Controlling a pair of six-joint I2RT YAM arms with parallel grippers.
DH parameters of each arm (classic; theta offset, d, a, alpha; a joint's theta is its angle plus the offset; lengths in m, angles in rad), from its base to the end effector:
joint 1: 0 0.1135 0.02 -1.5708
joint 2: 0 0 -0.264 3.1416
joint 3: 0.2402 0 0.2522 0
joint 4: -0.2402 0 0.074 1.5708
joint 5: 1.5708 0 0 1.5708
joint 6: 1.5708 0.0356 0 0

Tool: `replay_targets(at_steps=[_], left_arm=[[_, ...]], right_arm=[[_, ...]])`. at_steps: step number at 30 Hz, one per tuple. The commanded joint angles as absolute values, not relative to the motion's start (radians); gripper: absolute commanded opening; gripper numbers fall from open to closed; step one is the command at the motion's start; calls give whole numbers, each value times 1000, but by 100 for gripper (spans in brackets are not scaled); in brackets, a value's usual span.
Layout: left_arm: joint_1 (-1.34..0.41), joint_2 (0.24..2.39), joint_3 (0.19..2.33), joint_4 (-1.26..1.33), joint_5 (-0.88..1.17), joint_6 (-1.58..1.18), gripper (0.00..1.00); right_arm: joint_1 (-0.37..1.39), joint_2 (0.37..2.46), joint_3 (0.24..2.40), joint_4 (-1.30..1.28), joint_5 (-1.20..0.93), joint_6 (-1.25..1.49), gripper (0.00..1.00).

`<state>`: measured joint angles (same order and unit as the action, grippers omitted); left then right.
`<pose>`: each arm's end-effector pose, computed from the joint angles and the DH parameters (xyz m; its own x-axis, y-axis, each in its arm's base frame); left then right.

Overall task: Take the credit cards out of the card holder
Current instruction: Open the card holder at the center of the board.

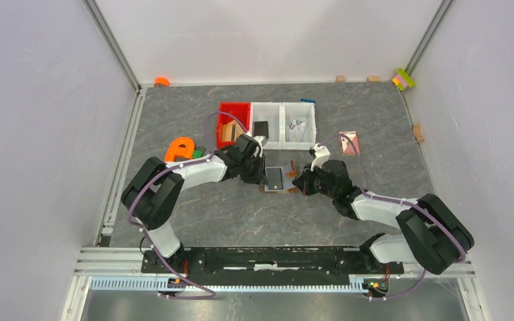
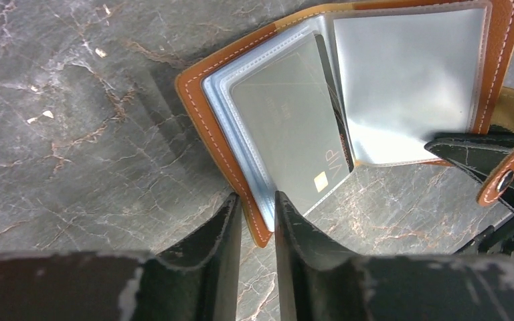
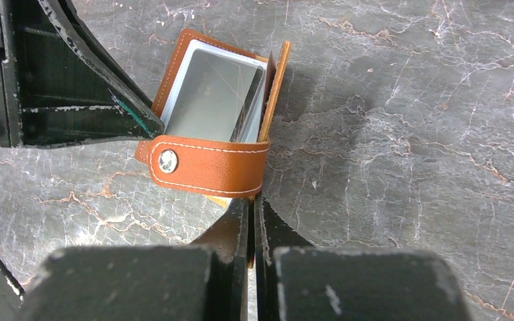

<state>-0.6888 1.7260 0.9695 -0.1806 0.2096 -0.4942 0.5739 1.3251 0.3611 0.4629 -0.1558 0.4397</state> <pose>0.2613 -0.2247 0.1621 -0.8877 0.1299 -0.4417 0.3360 0.8388 -0.4285 0.1990 0.1352 0.1501 -0.6420 0.0857 -0.7619 -0.4170 0.7949 0.4408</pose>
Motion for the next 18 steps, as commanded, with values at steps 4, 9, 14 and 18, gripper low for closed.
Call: replay_targets(at_steps=[4, 9, 14, 18], left_arm=[[-691, 1696, 976, -83, 302, -535, 21], [-669, 1711, 968, -65, 338, -549, 11], [-666, 1703, 963, -50, 358, -566, 17], [-666, 1686, 944, -16, 384, -575, 20]], right_arm=[[580, 1332, 382, 483, -156, 437, 2], [580, 1330, 391, 449, -105, 440, 17], [580, 1327, 398, 432, -76, 426, 45], [578, 1358, 410, 439, -91, 425, 47]])
